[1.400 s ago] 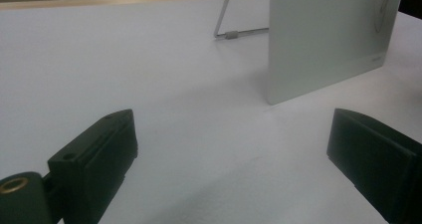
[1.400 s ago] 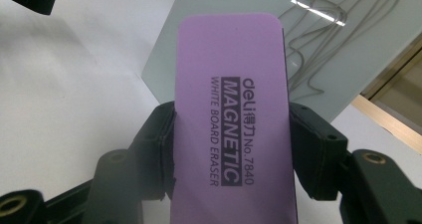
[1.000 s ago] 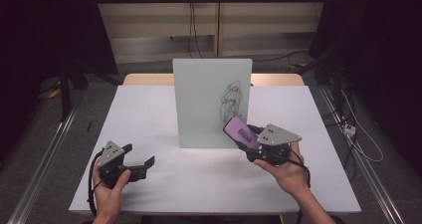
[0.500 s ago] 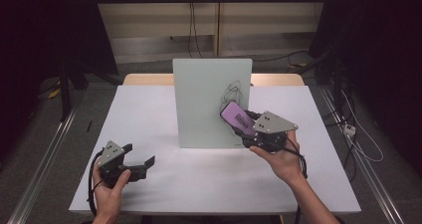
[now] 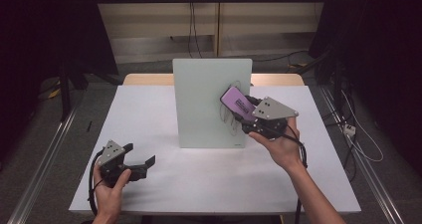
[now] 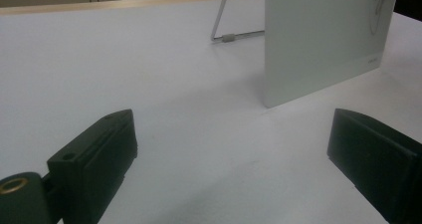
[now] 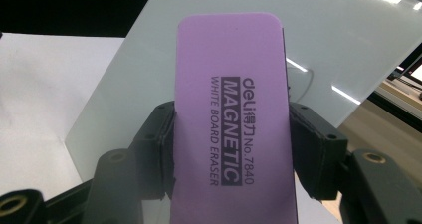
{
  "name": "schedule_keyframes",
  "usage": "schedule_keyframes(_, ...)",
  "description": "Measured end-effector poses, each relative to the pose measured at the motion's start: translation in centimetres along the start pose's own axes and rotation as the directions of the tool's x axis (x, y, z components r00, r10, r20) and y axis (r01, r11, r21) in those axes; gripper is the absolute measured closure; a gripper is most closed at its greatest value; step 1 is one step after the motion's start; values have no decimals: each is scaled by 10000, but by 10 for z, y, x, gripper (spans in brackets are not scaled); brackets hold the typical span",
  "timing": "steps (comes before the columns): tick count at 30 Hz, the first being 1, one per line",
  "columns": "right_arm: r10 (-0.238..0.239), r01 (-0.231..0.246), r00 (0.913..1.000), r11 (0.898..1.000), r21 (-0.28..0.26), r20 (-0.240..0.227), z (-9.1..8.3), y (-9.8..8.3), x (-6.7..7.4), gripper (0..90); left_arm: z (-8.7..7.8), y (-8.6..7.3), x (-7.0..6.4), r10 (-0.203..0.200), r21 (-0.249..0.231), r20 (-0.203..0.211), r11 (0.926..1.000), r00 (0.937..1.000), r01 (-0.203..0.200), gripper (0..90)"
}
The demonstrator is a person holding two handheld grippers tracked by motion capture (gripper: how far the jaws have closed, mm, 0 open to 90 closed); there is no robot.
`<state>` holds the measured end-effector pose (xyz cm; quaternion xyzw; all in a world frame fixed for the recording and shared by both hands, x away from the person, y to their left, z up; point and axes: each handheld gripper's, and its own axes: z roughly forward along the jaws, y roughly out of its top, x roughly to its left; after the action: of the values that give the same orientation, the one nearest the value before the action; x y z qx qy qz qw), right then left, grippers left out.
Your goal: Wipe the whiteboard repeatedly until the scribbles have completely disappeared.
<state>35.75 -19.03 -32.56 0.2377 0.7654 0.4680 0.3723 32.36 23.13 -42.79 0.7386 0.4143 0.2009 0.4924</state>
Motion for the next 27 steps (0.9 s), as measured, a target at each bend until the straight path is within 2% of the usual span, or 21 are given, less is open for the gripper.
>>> schedule_keyframes(10,-136,134,9984,9999,26,555,10,6,-8,418,-1,0,1,-12,-13,28,10000,10000,12,54)
schedule_keyframes(13,-79,88,9976,9999,-135,682,10,8,-12,419,-1,0,1,-28,-12,12,10000,10000,28,54)
schedule_keyframes(15,49,-30,9974,9996,-266,722,11,10,-15,419,0,0,1,-13,23,24,10000,10000,13,54)
schedule_keyframes(26,-134,151,9954,9997,-173,945,21,15,-21,418,0,0,1,0,19,37,10000,10000,0,53)
schedule_keyframes(27,-31,53,9957,9997,-242,924,21,15,-22,419,0,0,2,19,19,49,10000,10000,-19,53)
